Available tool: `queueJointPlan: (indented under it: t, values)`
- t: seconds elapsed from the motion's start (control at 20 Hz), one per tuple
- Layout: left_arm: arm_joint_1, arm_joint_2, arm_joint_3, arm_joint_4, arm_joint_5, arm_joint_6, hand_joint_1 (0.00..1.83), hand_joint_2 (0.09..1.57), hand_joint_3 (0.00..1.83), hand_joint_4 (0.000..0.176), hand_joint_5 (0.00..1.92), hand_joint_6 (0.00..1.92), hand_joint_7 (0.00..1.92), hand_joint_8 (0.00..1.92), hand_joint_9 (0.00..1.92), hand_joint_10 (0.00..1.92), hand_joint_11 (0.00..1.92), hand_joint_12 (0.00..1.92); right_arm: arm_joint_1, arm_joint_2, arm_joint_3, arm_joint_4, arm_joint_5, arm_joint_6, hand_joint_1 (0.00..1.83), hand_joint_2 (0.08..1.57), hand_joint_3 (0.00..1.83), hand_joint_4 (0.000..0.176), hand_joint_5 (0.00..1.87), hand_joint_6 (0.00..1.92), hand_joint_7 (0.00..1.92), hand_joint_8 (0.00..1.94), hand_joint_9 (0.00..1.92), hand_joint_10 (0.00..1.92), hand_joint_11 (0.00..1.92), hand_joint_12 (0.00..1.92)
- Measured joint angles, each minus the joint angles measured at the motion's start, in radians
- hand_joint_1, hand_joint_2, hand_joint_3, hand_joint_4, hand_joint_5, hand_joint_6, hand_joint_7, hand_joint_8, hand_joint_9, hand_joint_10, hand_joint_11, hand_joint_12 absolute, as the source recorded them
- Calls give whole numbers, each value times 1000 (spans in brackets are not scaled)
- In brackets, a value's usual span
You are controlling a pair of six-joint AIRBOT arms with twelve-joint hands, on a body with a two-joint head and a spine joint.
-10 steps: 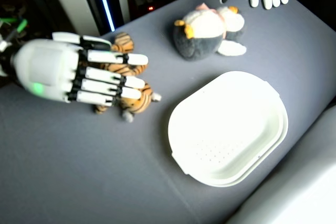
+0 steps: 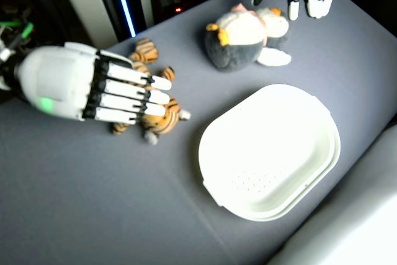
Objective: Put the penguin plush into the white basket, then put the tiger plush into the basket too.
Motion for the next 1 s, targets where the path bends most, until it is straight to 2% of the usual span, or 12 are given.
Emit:
queueJointPlan:
  t: [0.25, 0.3, 0.35, 0.4, 0.45, 0.5, 0.55, 0.65, 0.75, 0.85, 0.95, 1.0]
  values:
    - [-51, -42, 50, 47, 180, 0, 962, 763, 5, 176, 85, 5, 77, 4, 251, 5, 32, 925, 0, -2, 2, -1, 1, 0, 750, 1267, 0, 0, 396, 2, 383, 2, 378, 0, 363, 116]
    - [-60, -54, 64, 47, 208, 1, 1025, 792, 3, 150, 167, 2, 188, 5, 332, 13, 135, 876, 0, -2, 2, -1, 1, 0, 742, 1267, 0, 3, 396, 1, 386, 2, 373, 0, 357, 110]
    - [-71, -66, 77, 40, 237, 6, 1109, 870, 4, 94, 285, 2, 426, 17, 519, 37, 347, 775, 0, -2, 2, -1, 0, 0, 719, 1269, 1, 19, 391, 0, 387, 2, 363, 0, 346, 103]
    - [-78, -71, 80, 30, 251, 20, 1160, 941, 2, 0, 502, 6, 756, 59, 839, 166, 569, 1000, 0, -2, 2, -1, 0, 0, 702, 1270, 2, 22, 390, 0, 386, 1, 366, 2, 349, 102]
    - [-88, -76, 81, 22, 260, 35, 1201, 998, 4, 0, 642, 10, 944, 75, 1031, 272, 701, 1212, 0, -2, 2, -1, 0, 0, 724, 1269, 0, 15, 395, 2, 393, 3, 373, 4, 358, 104]
    - [-94, -79, 81, 21, 251, 39, 1272, 1050, 3, 0, 939, 550, 1143, 674, 1287, 368, 968, 1173, 0, -2, 2, -1, 0, 0, 737, 1264, 0, 16, 402, 3, 401, 5, 375, 4, 366, 105]
    - [-97, -80, 81, 23, 236, 33, 1211, 1052, 2, 0, 1083, 696, 1000, 1062, 1153, 1081, 1055, 1395, 0, -2, 2, -2, 0, 0, 752, 1263, 0, 9, 413, 6, 407, 5, 364, 0, 345, 94]
    - [-100, -71, 70, 32, 199, 15, 1173, 1086, 3, 0, 1041, 864, 934, 1312, 1015, 1515, 1051, 1714, 0, -2, 2, -1, -2, 0, 707, 1271, 2, 23, 408, 1, 409, 3, 371, 8, 357, 91]
    - [-129, -40, 57, 74, 144, 6, 1253, 1136, 0, 0, 1044, 614, 895, 1402, 986, 1458, 985, 1714, 0, -2, 2, -1, -2, 0, 679, 1269, 1, 27, 401, 0, 412, 2, 388, 10, 387, 98]
    - [-182, -23, 66, 74, 66, 6, 1364, 1080, 0, 0, 957, 902, 1113, 773, 988, 1150, 772, 1337, 0, -3, 3, -3, 0, 1, 693, 1264, 0, 12, 404, 1, 421, 3, 415, 14, 421, 104]
    - [-247, -26, 100, 76, 26, 6, 1382, 1092, 3, 0, 956, 895, 1036, 892, 952, 1194, 777, 1333, 0, -6, 6, -3, -5, 2, 687, 1263, 0, 0, 409, 2, 420, 2, 377, 1, 366, 76]
    - [-290, -46, 130, 71, 24, 9, 1293, 1058, 0, 0, 1058, 741, 1165, 796, 1089, 925, 925, 1277, 0, -10, 8, 0, -6, 2, 680, 1263, 0, 0, 409, 2, 417, 0, 357, 0, 350, 67]
